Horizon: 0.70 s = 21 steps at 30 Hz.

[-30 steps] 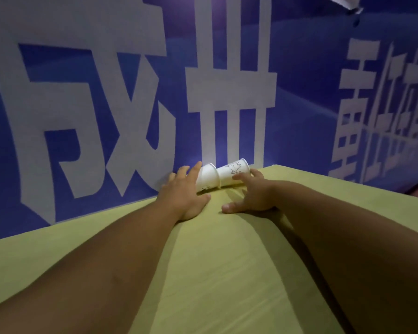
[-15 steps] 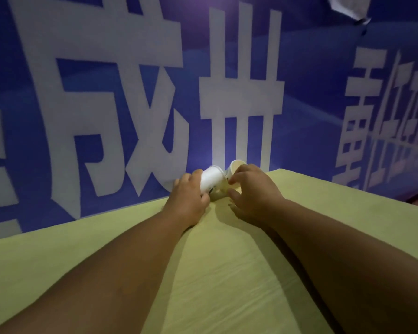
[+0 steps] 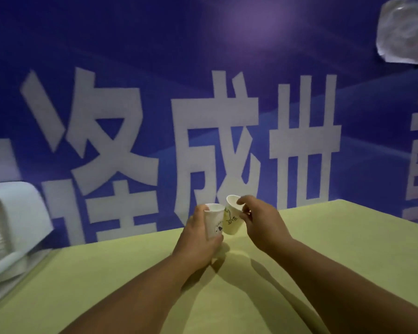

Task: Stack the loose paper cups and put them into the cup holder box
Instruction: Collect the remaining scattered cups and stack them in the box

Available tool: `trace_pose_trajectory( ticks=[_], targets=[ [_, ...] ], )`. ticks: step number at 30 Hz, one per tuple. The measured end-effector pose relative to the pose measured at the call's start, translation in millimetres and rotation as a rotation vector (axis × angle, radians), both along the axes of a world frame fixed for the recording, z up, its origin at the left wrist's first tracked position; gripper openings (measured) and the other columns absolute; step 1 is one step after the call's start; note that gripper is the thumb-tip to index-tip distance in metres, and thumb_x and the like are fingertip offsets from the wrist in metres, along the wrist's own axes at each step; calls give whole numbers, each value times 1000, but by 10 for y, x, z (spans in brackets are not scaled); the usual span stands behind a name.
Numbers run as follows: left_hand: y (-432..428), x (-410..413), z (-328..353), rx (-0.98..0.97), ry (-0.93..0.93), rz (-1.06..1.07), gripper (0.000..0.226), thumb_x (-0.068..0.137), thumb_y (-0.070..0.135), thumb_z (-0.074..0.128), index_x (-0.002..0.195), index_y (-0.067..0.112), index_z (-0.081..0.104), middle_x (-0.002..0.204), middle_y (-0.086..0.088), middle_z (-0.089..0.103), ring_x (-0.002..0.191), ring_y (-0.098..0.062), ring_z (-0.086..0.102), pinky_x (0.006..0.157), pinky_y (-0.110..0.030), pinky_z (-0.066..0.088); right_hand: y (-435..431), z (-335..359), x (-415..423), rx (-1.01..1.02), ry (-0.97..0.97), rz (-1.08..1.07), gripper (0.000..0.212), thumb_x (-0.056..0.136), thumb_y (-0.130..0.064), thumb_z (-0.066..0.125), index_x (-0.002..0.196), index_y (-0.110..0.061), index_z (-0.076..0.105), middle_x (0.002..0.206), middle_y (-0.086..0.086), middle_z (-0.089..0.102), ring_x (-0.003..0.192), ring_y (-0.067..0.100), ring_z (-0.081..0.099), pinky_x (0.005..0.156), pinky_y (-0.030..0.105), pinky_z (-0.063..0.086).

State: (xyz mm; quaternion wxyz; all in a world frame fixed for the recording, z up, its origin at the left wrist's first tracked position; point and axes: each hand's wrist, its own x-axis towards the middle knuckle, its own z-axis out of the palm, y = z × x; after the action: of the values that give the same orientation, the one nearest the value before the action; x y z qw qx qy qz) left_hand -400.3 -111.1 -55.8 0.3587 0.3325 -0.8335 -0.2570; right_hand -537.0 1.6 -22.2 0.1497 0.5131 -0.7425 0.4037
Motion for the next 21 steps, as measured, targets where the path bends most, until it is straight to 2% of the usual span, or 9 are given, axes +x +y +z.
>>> trace_pose_trajectory(
  ticks=[4, 8, 12, 17, 21],
  targets=[
    [-23, 875, 69, -44, 34, 99, 57, 95, 33, 68, 134, 37, 27, 133, 5, 48, 110, -12, 49, 86, -30, 49, -131, 21, 673, 40, 47, 92, 20, 95, -24, 63, 113, -19, 69, 107, -1, 65, 96, 15, 61, 83, 26, 53],
    [-92, 1714, 102, -86, 41, 199, 22, 103, 31, 54, 120, 32, 40, 126, 5, 51, 108, -12, 54, 84, -28, 50, -289, 41, 1394, 3, -6, 168, 22, 93, -23, 66, 114, -17, 70, 109, -2, 63, 97, 12, 57, 83, 19, 48],
    [-186, 2461, 124, -218, 6, 274, 9, 106, 33, 45, 112, 27, 45, 121, 7, 45, 101, -13, 52, 81, -27, 46, -475, 47, 2049, -20, -28, 243, 21, 94, -23, 65, 114, -17, 69, 109, -3, 62, 95, 10, 55, 82, 17, 46],
    [-336, 3194, 196, -363, 86, 349, 11, 107, 30, 41, 103, 22, 48, 116, 4, 46, 93, -18, 50, 79, -35, 44, -771, 124, 2767, -99, -76, 324, 18, 95, -24, 63, 110, -18, 69, 104, -6, 59, 94, 10, 56, 71, 9, 39],
    [-546, 3656, 314, -477, 151, 422, 16, 106, 28, 46, 101, 15, 54, 115, 2, 50, 91, -19, 50, 73, -31, 43, -1058, 236, 3218, -161, -145, 368, 14, 94, -23, 64, 106, -17, 69, 103, -5, 59, 93, 10, 57, 73, 9, 42]
  ],
)
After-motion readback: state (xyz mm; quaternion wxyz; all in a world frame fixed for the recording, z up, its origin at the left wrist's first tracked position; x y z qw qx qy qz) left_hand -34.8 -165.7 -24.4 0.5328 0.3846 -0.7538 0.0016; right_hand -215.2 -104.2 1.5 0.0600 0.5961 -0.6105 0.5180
